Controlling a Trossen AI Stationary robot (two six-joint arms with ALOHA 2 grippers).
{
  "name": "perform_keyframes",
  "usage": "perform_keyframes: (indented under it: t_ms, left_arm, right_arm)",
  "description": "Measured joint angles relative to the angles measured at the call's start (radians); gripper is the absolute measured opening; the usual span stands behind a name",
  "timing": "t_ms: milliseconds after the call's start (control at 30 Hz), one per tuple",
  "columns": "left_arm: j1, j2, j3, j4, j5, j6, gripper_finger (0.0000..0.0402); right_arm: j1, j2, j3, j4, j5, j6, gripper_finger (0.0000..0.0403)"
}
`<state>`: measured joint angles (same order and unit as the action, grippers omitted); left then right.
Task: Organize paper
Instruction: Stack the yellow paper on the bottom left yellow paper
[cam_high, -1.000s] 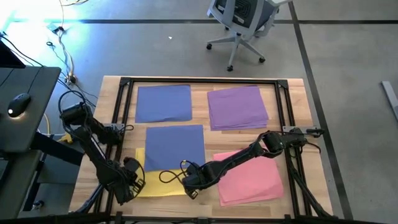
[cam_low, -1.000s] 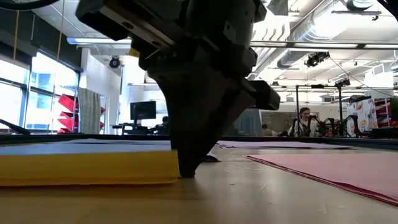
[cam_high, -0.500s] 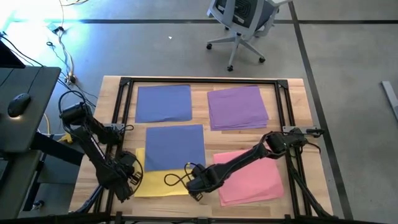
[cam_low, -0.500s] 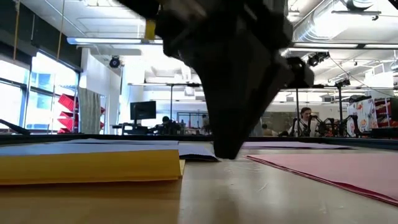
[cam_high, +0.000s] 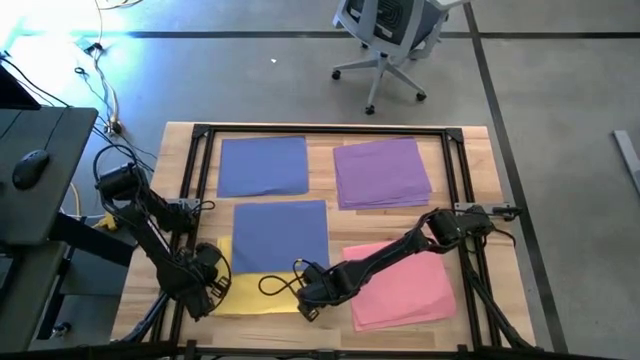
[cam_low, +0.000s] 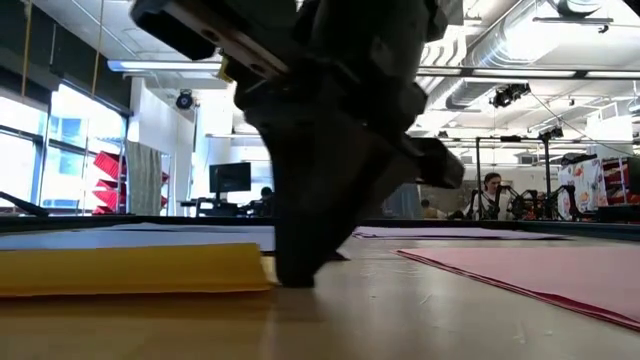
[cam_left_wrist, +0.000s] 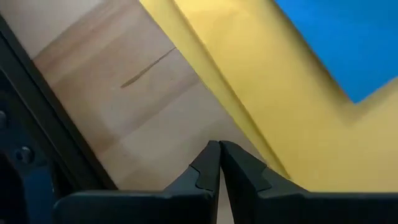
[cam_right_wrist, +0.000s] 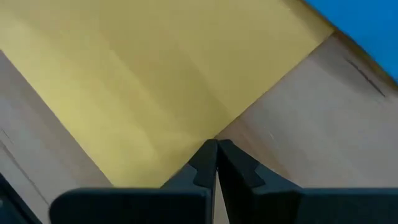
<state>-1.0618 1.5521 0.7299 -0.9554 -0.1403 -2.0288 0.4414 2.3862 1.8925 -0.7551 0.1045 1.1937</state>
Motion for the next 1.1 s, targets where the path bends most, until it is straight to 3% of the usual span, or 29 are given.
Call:
perform_keyframes:
  t_ms: [200,400,500,667,800,967,1100]
  left_arm:
    - [0.000,0.002,0.059,-0.138,-0.015,0.008,0.0000]
    - [0.006,-0.018,0.123,-0.289,-0.077,0.019,0.0000]
    - [0.051,-0.103,0.127,-0.298,-0.133,0.045,0.0000]
    - [0.198,-0.307,0.092,-0.306,-0.202,0.180,0.0000]
    - [0.357,-0.417,-0.006,-0.304,-0.222,0.299,0.0000]
    - [0.520,-0.407,-0.017,-0.202,-0.235,0.505,0.0000]
    - [0.626,-0.353,-0.055,-0.143,-0.180,0.624,0.0000]
  right_arm:
    - [0.007,0.008,0.052,-0.085,0.144,0.037,0.0000]
    - [0.015,-0.001,0.150,-0.191,0.173,-0.057,0.0000]
    - [0.025,-0.006,0.187,-0.144,0.112,-0.246,0.0000]
    - [0.025,-0.006,0.187,0.096,-0.117,-0.545,0.0000]
    - [0.026,0.005,0.187,0.227,-0.139,-0.681,0.0000]
    - [0.017,0.053,0.187,0.361,-0.193,-0.793,0.0000]
    - [0.015,0.097,0.187,0.373,-0.238,-0.801,0.0000]
